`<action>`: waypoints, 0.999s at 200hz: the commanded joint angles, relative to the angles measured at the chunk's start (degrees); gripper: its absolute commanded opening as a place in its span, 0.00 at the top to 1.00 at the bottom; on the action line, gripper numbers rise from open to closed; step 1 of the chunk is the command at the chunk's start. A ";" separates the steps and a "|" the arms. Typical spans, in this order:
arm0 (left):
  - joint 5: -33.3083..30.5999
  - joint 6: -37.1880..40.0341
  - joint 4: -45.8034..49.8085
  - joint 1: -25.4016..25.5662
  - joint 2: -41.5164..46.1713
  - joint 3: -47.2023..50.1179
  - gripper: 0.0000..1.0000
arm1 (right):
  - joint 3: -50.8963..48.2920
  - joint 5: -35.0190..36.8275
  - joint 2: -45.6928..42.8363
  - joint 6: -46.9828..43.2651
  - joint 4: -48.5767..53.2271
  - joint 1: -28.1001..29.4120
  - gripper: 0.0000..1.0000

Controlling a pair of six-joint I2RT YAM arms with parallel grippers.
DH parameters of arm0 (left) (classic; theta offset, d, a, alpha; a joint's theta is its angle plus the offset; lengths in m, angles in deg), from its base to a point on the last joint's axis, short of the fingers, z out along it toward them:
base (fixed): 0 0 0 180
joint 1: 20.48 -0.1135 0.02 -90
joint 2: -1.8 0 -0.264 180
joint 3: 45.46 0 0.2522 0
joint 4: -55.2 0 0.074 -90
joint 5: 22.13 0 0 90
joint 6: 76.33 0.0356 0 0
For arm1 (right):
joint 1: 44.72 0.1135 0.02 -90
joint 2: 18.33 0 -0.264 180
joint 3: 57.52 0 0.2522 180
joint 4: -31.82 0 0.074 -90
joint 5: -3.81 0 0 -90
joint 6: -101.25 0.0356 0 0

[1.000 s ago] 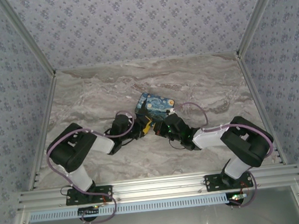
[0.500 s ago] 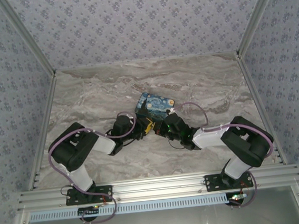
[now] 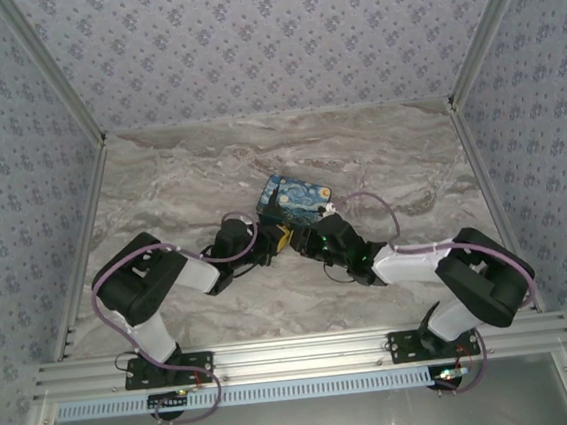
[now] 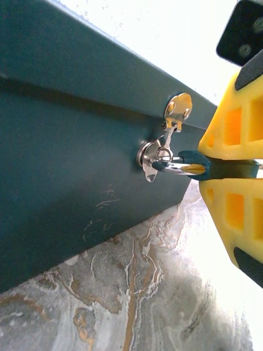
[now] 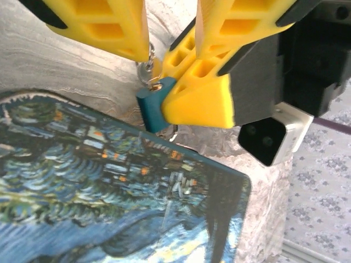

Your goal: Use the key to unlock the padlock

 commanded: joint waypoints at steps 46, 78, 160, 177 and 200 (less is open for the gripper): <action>-0.17 2.86 4.05 -0.11 2.45 -1.83 1.00 | -2.41 9.09 -14.41 -10.84 16.00 0.15 0.43; -0.10 2.95 4.59 -0.44 2.95 -1.83 1.00 | -3.58 12.63 -23.45 -17.43 19.43 -0.20 0.21; 0.14 3.61 6.99 -0.66 4.17 -2.49 1.00 | -1.64 12.06 -35.91 -44.07 22.82 0.23 0.00; 0.20 3.53 7.22 -0.71 4.18 -2.70 1.00 | -0.35 13.02 -35.26 -53.73 25.24 1.93 0.00; 0.45 3.46 7.35 -0.79 4.25 -2.80 1.00 | 1.13 18.44 -33.68 -63.43 27.92 5.47 0.00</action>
